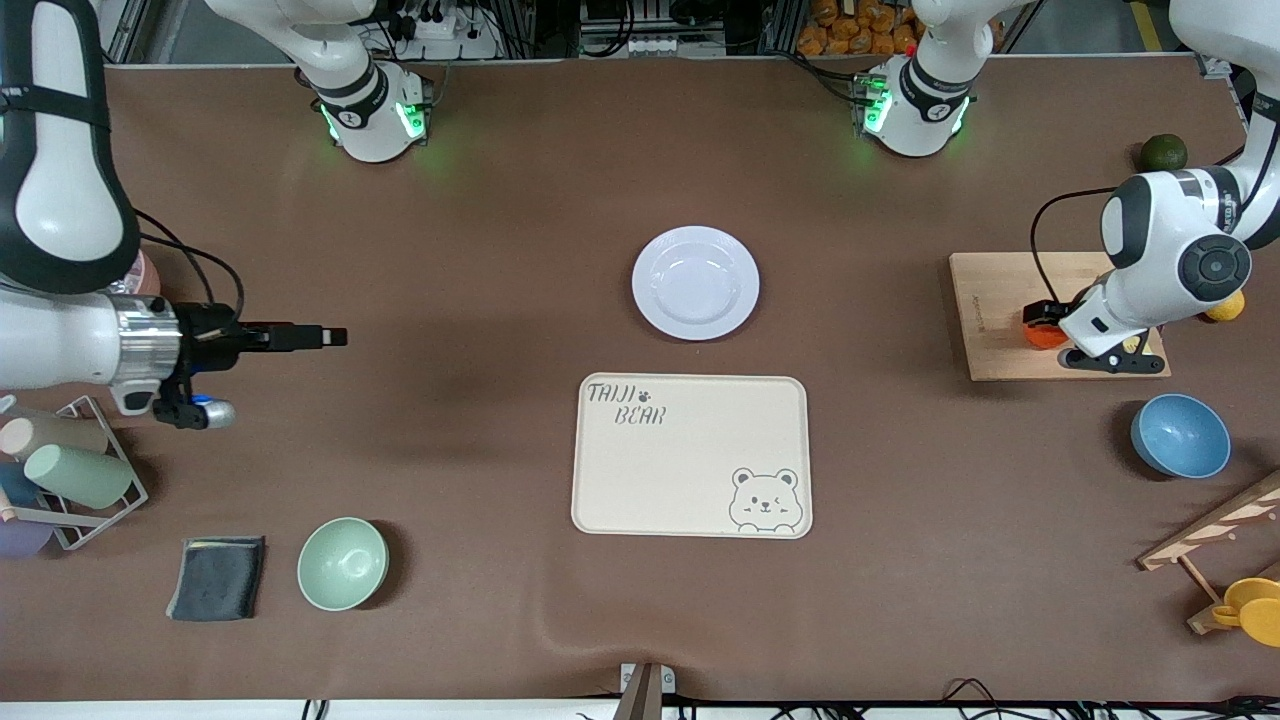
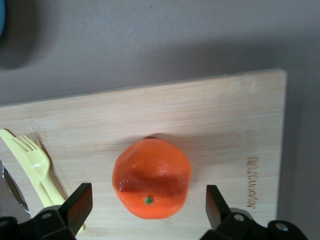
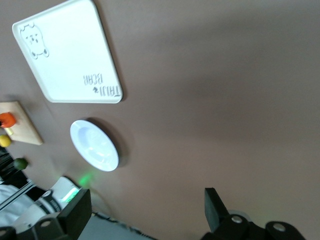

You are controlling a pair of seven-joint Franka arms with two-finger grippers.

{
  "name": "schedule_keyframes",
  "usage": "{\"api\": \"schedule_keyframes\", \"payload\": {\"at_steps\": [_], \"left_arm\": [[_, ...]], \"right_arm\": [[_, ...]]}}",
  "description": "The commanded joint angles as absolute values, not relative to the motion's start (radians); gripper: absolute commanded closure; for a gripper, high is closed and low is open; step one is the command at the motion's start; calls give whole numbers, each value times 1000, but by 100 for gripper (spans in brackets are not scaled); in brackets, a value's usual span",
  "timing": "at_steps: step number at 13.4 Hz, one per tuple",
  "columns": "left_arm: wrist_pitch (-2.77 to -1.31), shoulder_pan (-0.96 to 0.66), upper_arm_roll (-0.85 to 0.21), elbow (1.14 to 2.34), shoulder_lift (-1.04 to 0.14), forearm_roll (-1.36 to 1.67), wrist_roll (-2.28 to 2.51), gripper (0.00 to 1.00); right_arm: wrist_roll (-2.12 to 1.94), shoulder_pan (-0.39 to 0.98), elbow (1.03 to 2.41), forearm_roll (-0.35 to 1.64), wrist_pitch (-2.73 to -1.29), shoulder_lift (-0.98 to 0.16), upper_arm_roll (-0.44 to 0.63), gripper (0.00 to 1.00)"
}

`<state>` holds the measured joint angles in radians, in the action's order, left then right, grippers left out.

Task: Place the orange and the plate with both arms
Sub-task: 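Grasp the orange with the left gripper while the right gripper reaches inward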

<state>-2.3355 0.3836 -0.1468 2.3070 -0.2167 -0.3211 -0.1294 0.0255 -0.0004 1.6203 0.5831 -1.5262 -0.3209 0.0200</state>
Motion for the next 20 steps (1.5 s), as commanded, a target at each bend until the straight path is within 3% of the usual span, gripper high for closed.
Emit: {"api": "schedule_keyframes", "payload": {"at_steps": [1,4,7,8,9,10,11,14,16,20], "left_arm": [[-2385,402,-156,2333,-239,-363,-149,0],[-2398,429,-156,2333,-287,-448,-152,0],[-2454,462,-158,2333,-322,-483,-153,0],[-2457,462,-163,2332,-322,-483,-153,7],[-2457,459,-169,2329,-321,-483,-153,45],[-2457,457,-184,2324,-318,-485,-155,72],[-2457,457,-201,2324,-311,-483,-155,83],[-2433,457,-256,2324,-220,-483,-158,95],[-2354,457,-307,2301,-157,-442,-155,96],[-2053,457,-481,2116,-107,-212,-92,96]], "right_arm": [[60,8,1678,658,-1528,-322,20,0],[49,-2,1721,761,-1534,-339,20,0],[22,31,1774,813,-1627,-333,18,0],[-26,43,1808,828,-1662,-327,18,0],[-49,51,1830,840,-1680,-318,18,0],[-52,49,1845,844,-1686,-316,18,0],[-60,52,1858,845,-1701,-313,18,0],[-126,100,1992,908,-1840,-256,17,0],[-137,120,2037,940,-1890,-236,17,0],[-190,173,2134,1023,-2006,-210,17,0]]}}
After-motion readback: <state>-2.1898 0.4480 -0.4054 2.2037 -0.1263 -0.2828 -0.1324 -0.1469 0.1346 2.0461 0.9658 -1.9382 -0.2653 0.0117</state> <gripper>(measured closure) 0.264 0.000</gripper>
